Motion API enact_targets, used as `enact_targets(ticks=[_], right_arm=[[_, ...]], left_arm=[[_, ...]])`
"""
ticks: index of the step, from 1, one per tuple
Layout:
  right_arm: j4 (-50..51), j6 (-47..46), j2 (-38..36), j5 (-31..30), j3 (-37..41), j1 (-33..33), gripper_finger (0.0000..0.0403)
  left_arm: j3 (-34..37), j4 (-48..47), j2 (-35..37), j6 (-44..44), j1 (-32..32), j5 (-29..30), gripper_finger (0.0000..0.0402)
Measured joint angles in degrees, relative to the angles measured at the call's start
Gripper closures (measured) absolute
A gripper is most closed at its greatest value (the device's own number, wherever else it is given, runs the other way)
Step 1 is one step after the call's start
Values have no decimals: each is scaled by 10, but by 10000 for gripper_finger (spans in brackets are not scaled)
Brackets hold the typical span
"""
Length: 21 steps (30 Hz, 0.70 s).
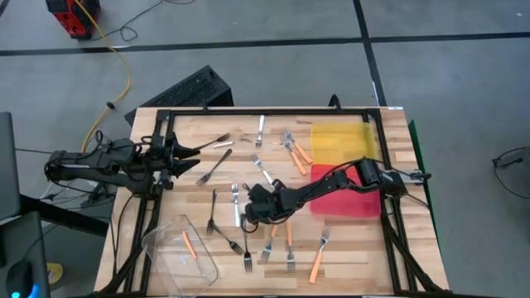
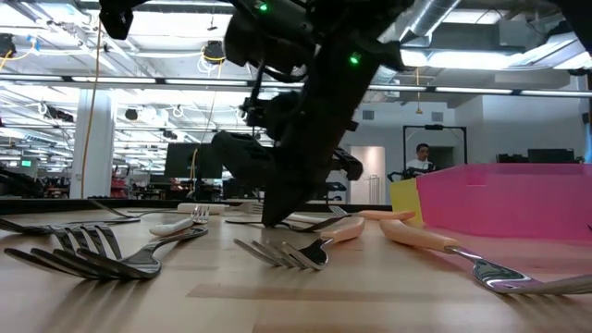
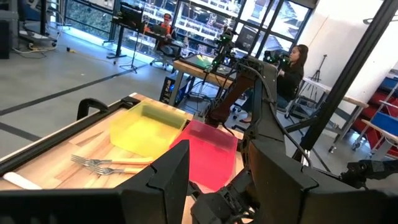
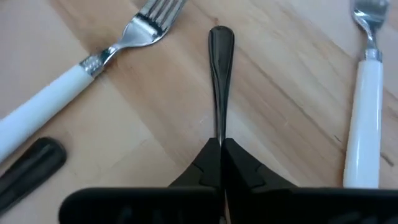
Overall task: Sort silverware by color (type)
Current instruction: Put the black fork into the red bin
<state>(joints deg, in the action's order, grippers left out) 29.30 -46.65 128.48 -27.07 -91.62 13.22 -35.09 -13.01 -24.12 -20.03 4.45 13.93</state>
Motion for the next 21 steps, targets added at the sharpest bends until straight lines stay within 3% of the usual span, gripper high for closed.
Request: enact_targets(ticks=[8,21], right_arm=[[35,64,0,24,-60,-7,381],[64,111,-5,37,-62,-8,382]], left_arm=[[0,0,0,5,0,0,250],[0,0,0,5,0,0,250]])
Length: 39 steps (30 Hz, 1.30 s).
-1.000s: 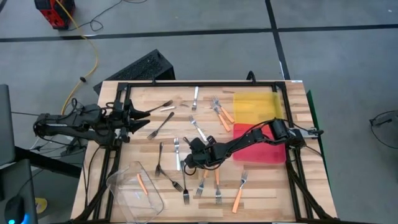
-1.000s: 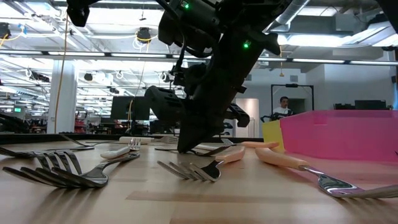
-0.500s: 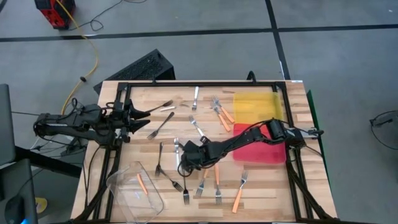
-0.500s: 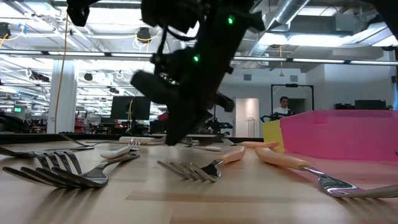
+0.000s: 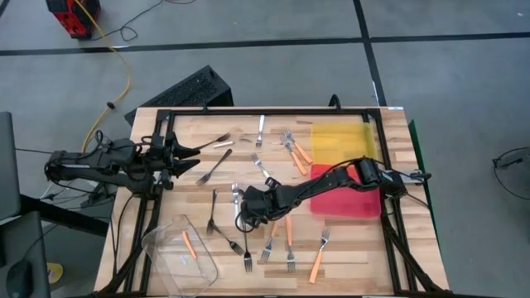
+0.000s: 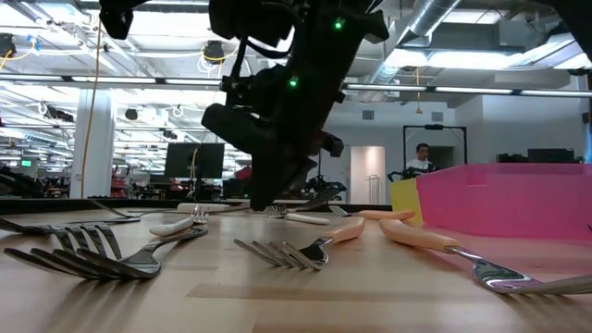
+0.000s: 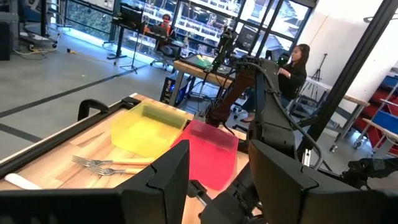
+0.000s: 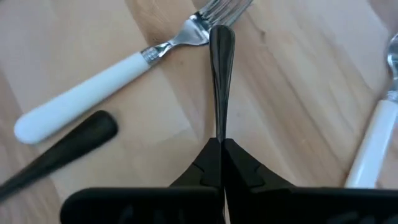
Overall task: Sort silverware by color (type)
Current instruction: Put the black fork into the red bin
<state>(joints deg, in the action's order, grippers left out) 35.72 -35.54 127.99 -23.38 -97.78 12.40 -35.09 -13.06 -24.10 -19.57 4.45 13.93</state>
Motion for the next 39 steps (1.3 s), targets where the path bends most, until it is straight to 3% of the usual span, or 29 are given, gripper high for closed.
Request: enact_targets(ticks=[5,9,18,27,31,39], right_arm=[[18,36,-41,8,5,-5,382],[3,56,-97,10,59,-21,382],[-97,12,-284,8,284,-46,382],[-101,-81,-468,-48,462,3,382],[-44,-109,-528,-85,478,30,382],[141,-131,-606,-96,478,61,382]], left_arm=[[0,-1,1,0,0,0,250],[0,-1,1,-1,0,0,250],[0,-1,1,-5,0,0,250],[0,-5,1,-4,0,0,250],[0,-5,1,-4,0,0,250],[0,-5,1,-2,0,0,250]])
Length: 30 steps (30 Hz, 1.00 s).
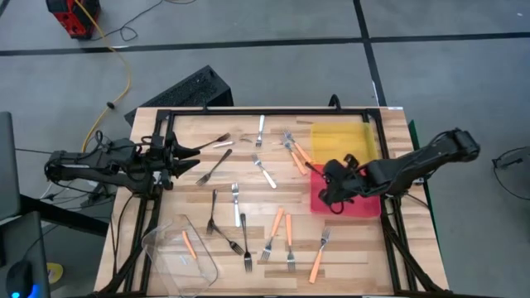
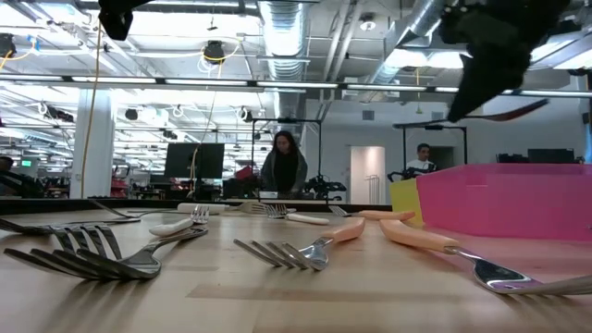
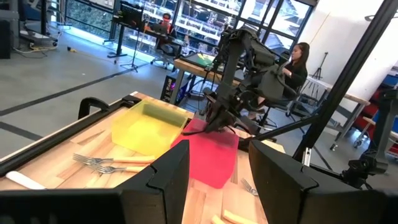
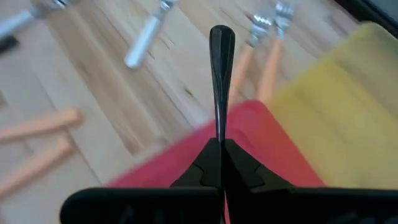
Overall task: Sort silverware by color (type)
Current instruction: Put the black fork into the red bin
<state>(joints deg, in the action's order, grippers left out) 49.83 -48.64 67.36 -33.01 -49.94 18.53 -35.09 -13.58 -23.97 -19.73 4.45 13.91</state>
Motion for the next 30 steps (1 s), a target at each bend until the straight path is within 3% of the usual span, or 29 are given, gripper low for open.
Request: enact_targets(ticks=[9,18,30], right_arm=[[85,-12,-42,-5,39,86,382],[22,-80,-79,-2,141,140,382],[-65,-100,-78,6,237,147,382]], left_arm=[[0,0,0,0,0,0,250],[0,0,0,0,0,0,250],[0,0,0,0,0,3,250]])
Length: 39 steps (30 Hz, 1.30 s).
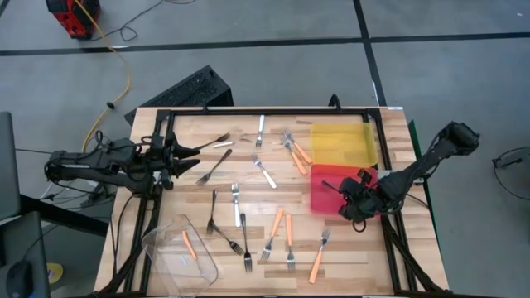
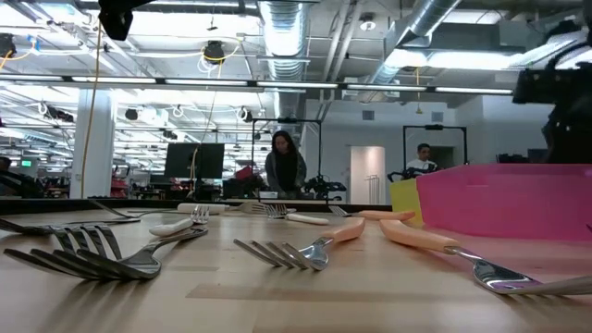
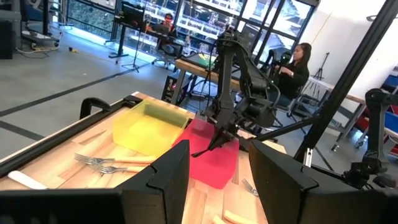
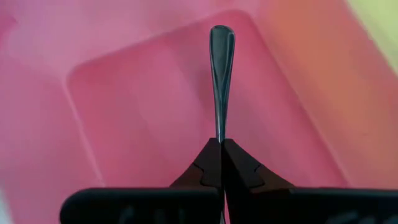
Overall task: Sort silverware by color (type)
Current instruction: Put the black fork into the red bin, then put the white fork into the yellow bin
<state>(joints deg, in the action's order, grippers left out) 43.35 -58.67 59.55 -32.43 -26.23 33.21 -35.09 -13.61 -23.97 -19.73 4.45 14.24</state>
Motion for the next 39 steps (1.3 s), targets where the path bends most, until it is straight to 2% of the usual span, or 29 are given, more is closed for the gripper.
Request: enact_targets(ticks=[8,17,32,39], right_arm=[[-19,0,0,18,25,-19,379],[-22,0,0,79,39,-53,355],[-21,5,0,103,40,-64,350],[-20,3,0,105,40,-64,312]], left_arm=[[0,0,0,2,0,1,250],[0,-2,0,6,0,1,250],[0,-8,0,12,0,2,250],[0,-7,0,13,0,1,250]])
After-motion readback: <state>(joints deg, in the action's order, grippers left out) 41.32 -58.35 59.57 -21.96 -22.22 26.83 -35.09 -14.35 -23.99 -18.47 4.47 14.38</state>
